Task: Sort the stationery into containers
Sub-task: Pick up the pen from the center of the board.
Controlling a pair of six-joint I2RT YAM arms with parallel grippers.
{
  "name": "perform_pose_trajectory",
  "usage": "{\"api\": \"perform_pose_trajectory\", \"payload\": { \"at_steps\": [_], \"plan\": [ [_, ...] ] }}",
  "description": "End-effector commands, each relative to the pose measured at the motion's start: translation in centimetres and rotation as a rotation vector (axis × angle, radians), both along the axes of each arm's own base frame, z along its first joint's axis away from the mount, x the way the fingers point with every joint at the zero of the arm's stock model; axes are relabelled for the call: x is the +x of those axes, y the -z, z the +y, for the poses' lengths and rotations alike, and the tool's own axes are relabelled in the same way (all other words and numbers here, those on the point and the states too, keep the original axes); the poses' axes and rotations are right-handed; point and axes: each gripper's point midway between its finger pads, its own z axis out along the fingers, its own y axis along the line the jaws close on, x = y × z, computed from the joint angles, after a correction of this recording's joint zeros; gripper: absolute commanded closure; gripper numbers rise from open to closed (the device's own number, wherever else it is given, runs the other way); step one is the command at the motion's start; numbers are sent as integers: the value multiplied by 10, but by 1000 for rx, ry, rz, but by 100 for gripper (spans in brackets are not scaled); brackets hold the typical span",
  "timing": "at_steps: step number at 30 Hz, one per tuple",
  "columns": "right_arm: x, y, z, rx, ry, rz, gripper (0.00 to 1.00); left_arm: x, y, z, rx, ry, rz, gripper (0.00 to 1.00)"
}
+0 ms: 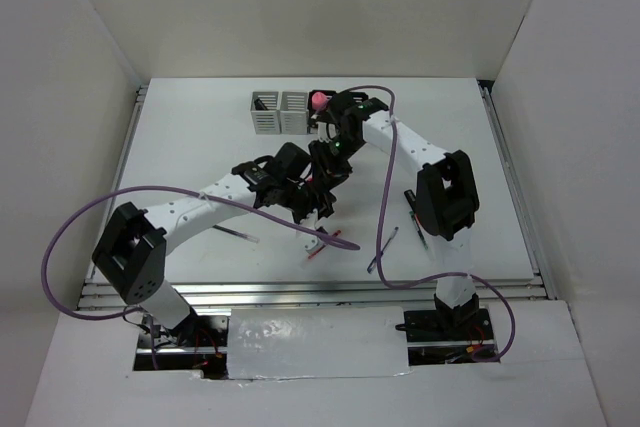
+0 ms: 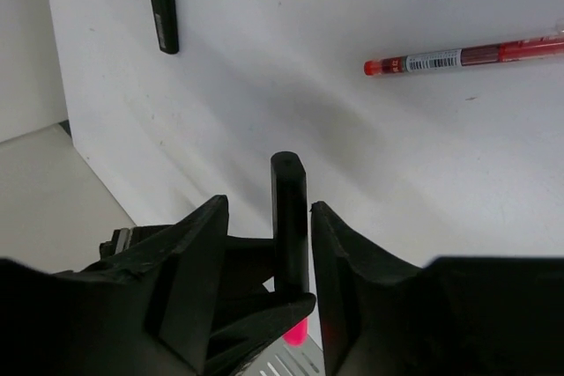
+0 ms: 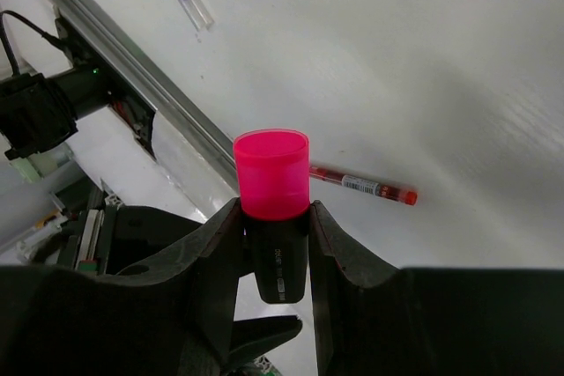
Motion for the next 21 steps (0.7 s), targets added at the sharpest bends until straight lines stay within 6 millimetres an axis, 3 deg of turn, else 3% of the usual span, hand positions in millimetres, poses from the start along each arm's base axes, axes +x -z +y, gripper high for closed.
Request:
{"api": "perform_pose_trajectory", "payload": {
  "at_steps": [1, 6, 9, 10, 13, 14, 15, 18, 20, 21],
  "plan": [
    [-14, -28, 6, 48, -14, -18, 100, 8, 3, -7, 0, -27, -12, 49],
    [-19, -33, 8, 67, -16, -13, 100, 9, 7, -8, 19, -39, -11, 55],
    [-21, -34, 7, 71, -20, -13, 100, 9, 8, -7, 25, -51, -4, 62],
    [-21, -33, 7, 71, -21, -11, 98, 9, 7, -7, 22, -56, 3, 69],
    [-19, -32, 1, 62, -23, -24, 63, 4, -1, -9, -3, -56, 7, 89],
    [-16, -32, -2, 60, -20, -32, 43, 1, -4, -9, -15, -54, 8, 93],
    [-9, -33, -10, 48, 2, -46, 41, -4, -12, -10, -44, -51, 3, 98],
    [5, -33, -28, 26, 33, -68, 37, -19, -25, -9, -75, -35, 12, 100],
    [24, -29, -54, -36, 74, -124, 37, -29, -28, -7, -85, -30, 28, 100],
    [29, -28, -66, -73, 92, -157, 37, -33, -39, -7, -119, -42, 38, 100]
  ]
}}
